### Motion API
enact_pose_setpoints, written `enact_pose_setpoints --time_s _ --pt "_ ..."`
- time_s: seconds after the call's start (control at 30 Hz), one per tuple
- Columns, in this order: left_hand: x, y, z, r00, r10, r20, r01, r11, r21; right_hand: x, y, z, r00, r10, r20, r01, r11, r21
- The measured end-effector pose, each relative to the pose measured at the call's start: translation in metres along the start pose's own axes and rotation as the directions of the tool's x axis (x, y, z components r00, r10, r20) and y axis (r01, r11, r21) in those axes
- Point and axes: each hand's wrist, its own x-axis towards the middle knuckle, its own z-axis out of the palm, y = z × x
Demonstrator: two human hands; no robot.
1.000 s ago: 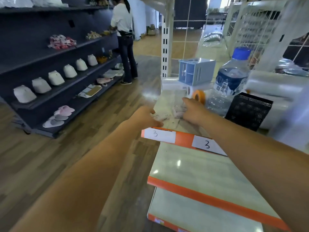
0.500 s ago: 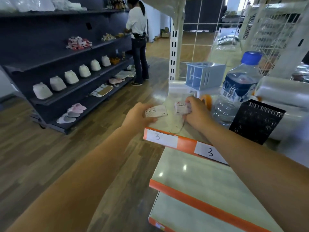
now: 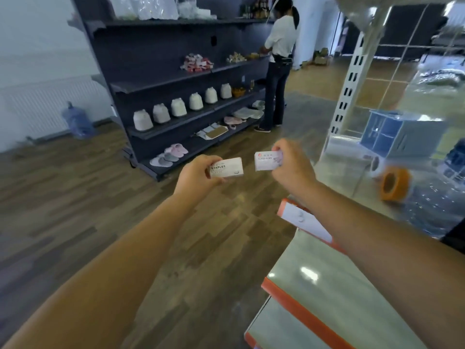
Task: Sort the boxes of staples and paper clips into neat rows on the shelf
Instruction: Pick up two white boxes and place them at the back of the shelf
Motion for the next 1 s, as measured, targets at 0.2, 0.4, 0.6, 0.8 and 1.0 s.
enact_pose_setpoints --time_s 0.2,0.4,0.6,0.8,1.0 --pt "0.012 -0.047 -0.052 0.993 -0.039 -0.115 0.041 0.999 0.018 0.033 -0.048 0.050 0.992 -0.091 0.084 0.087 0.995 0.048" --pt "0.055 -0.104 -0.095 0.995 -0.019 -0.100 0.023 0.999 0.042 0.088 -0.092 0.109 0.990 -0.108 0.089 0.102 0.993 0.064" --pt "0.116 -0.160 -0.136 0.990 0.001 -0.140 0.005 0.999 0.048 0.147 -0.136 0.158 0.989 -0.119 0.084 0.113 0.991 0.073" --pt "0.166 -0.208 -0.152 0.987 -0.042 -0.153 0.042 0.999 -0.003 0.192 -0.156 0.197 0.989 -0.104 0.109 0.096 0.992 0.081" --pt "0.218 -0.239 -0.142 0.995 -0.018 -0.100 0.018 1.000 0.004 0.245 -0.151 0.230 0.985 -0.080 0.152 0.073 0.996 0.052"
